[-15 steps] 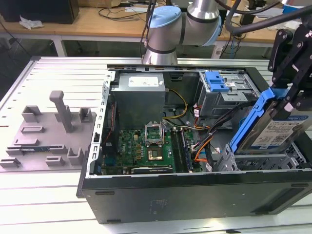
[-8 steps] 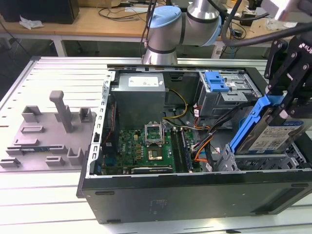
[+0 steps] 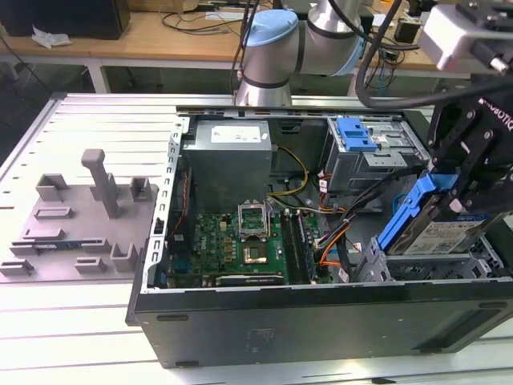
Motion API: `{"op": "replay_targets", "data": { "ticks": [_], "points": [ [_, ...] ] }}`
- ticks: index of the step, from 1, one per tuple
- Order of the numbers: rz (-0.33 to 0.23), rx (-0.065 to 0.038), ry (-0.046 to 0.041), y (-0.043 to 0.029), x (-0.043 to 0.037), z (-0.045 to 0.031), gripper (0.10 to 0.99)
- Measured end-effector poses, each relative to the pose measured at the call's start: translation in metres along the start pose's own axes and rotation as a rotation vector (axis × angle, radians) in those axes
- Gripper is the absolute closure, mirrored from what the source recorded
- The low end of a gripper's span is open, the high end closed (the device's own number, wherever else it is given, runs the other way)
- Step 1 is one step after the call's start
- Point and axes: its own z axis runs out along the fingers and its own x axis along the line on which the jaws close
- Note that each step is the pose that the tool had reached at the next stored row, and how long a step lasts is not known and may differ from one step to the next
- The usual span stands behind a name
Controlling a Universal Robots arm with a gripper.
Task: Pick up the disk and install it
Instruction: 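Insert the disk into the insertion slot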
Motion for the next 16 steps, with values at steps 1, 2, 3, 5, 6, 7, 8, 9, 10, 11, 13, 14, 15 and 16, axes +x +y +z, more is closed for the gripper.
{"op": "replay_targets", "data": {
  "ticks": [1, 2, 3, 5, 6, 7, 8, 9, 10, 11, 13, 14, 15, 16],
  "points": [
    [0.0, 0.0, 0.0, 0.0, 0.0004, 0.0019, 0.722],
    [0.0, 0.0, 0.0, -0.0002, 0.0012, 0.0058, 0.722],
    [0.0, 0.0, 0.0004, -0.0001, 0.0014, 0.0075, 0.722],
    [0.0, 0.0, 0.0, -0.0003, 0.002, 0.011, 0.71],
    [0.0, 0.0, -0.0001, -0.0003, 0.002, 0.0113, 0.655],
    [0.0, 0.0, 0.0001, -0.0003, 0.002, 0.0113, 0.655],
    [0.0, 0.0, 0.0003, -0.0003, 0.002, 0.0114, 0.584],
    [0.0, 0.0, 0.0, -0.0003, 0.002, 0.0115, 0.584],
    [0.0, 0.0, 0.0, -0.0003, 0.002, 0.0116, 0.584],
    [0.0, 0.0, 0.0, -0.0003, 0.002, 0.0116, 0.584],
    [0.0, 0.0, 0.0001, -0.0003, 0.002, 0.0115, 0.584],
    [0.0, 0.0, 0.0001, -0.0003, 0.002, 0.0116, 0.573],
    [0.0, 0.0, -0.0001, -0.0003, 0.002, 0.0116, 0.514],
    [0.0, 0.0, -0.0001, -0.0003, 0.002, 0.0116, 0.388]
  ]
}}
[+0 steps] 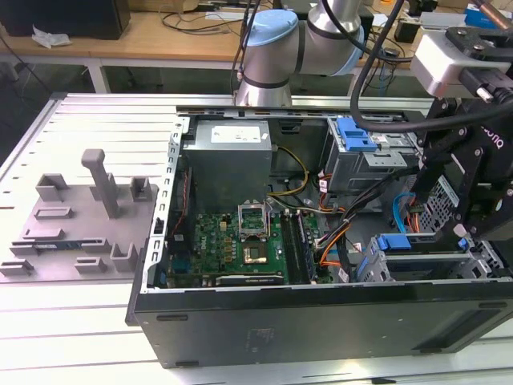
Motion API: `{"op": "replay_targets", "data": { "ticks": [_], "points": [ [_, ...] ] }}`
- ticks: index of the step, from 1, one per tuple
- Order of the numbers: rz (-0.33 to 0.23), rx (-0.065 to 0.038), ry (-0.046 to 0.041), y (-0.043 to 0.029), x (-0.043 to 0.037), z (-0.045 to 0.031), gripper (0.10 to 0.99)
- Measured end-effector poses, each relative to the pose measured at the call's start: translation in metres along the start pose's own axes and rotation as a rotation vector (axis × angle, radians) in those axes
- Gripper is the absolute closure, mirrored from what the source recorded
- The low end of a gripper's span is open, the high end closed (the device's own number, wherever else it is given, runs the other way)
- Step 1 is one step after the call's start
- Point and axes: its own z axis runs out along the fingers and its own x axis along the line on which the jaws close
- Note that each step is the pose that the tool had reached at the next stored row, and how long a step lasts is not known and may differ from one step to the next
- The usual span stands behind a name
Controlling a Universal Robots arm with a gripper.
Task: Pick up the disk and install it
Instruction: 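Insert the disk into the insertion slot, then insert the first disk wire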
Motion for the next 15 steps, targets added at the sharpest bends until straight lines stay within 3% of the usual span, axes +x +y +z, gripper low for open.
{"op": "replay_targets", "data": {
  "ticks": [15],
  "points": [
    [0.0, 0.0, 0.0001, 0.0, 0.0, 0.0, 0.388]
  ]
}}
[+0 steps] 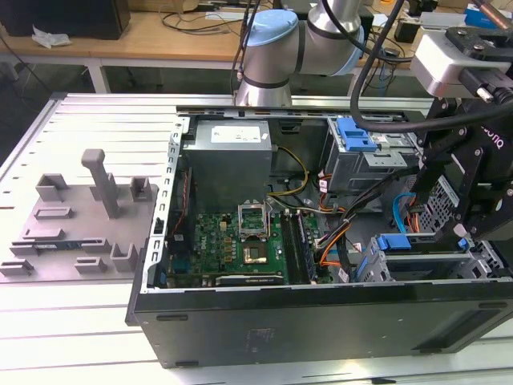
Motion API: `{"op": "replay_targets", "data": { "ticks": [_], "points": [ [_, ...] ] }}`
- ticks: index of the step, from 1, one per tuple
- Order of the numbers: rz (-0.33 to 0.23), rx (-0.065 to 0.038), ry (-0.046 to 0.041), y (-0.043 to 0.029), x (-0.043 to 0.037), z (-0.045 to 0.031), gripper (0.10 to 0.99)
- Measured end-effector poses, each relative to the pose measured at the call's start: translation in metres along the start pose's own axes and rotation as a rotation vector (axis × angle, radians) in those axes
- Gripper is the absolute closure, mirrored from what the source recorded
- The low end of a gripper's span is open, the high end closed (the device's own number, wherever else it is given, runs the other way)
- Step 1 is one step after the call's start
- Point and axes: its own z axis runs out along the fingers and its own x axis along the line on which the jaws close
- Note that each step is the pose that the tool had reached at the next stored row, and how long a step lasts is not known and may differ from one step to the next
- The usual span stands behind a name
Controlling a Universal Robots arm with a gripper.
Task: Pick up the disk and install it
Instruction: 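Insert the first disk wire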
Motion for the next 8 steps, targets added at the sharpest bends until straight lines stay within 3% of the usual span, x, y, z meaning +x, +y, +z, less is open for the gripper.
{"op": "replay_targets", "data": {
  "ticks": [5, 6, 7, 8],
  "points": [
    [0.0, 0.0, 0.0006, 0.0, -0.0004, 0.0, 0.388],
    [0.0, 0.0, 0.008, 0.0001, -0.0052, 0.0003, 0.388],
    [0.001, 0.0, 0.0319, 0.0001, -0.0125, 0.0005, 0.388],
    [0.002, 0.001, 0.0611, 0.0004, -0.0166, 0.0005, 0.388]
  ]
}}
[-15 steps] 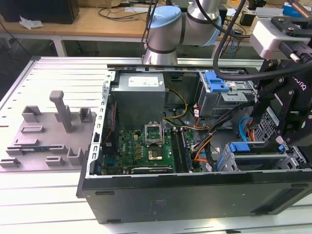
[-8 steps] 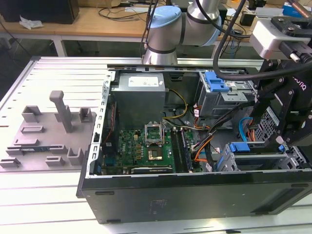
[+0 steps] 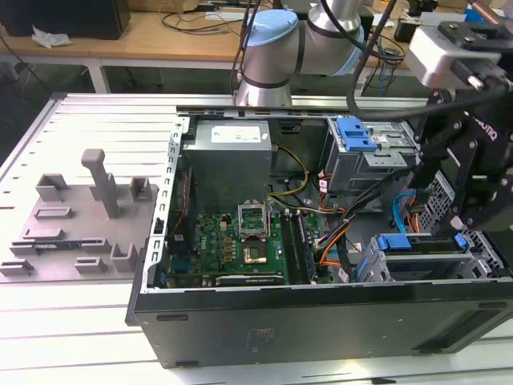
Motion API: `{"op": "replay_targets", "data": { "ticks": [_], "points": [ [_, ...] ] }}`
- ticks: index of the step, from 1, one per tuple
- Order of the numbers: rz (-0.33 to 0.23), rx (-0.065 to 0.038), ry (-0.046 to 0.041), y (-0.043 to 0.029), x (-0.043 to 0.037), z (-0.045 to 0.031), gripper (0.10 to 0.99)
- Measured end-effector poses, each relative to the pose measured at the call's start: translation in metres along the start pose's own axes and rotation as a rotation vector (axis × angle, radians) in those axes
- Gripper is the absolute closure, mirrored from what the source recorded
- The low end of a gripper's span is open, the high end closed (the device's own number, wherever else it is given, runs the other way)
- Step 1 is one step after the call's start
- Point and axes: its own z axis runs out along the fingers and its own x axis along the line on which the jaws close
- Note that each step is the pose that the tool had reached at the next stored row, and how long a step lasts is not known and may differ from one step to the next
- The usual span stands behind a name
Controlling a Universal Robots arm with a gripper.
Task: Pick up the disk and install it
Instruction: 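Insert the first disk wire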
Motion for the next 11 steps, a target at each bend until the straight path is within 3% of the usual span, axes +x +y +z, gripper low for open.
{"op": "replay_targets", "data": {
  "ticks": [1, 2, 4, 5, 6, 10, 11],
  "points": [
    [0.001, 0.0, 0.0249, 0.0003, -0.0028, -0.0001, 0.388],
    [0.001, 0.001, 0.0439, 0.0005, -0.0048, -0.0001, 0.388],
    [0.002, 0.002, 0.1069, 0.0014, -0.0139, -0.0004, 0.388],
    [0.003, 0.002, 0.1456, 0.0021, -0.0236, -0.0006, 0.388],
    [0.004, 0.003, 0.1619, 0.0025, -0.0316, -0.0007, 0.388],
    [0.005, 0.005, 0.1809, 0.0031, -0.052, 0.0, 0.388],
    [0.005, 0.006, 0.1928, 0.0035, -0.0614, 0.0009, 0.388]
  ]
}}
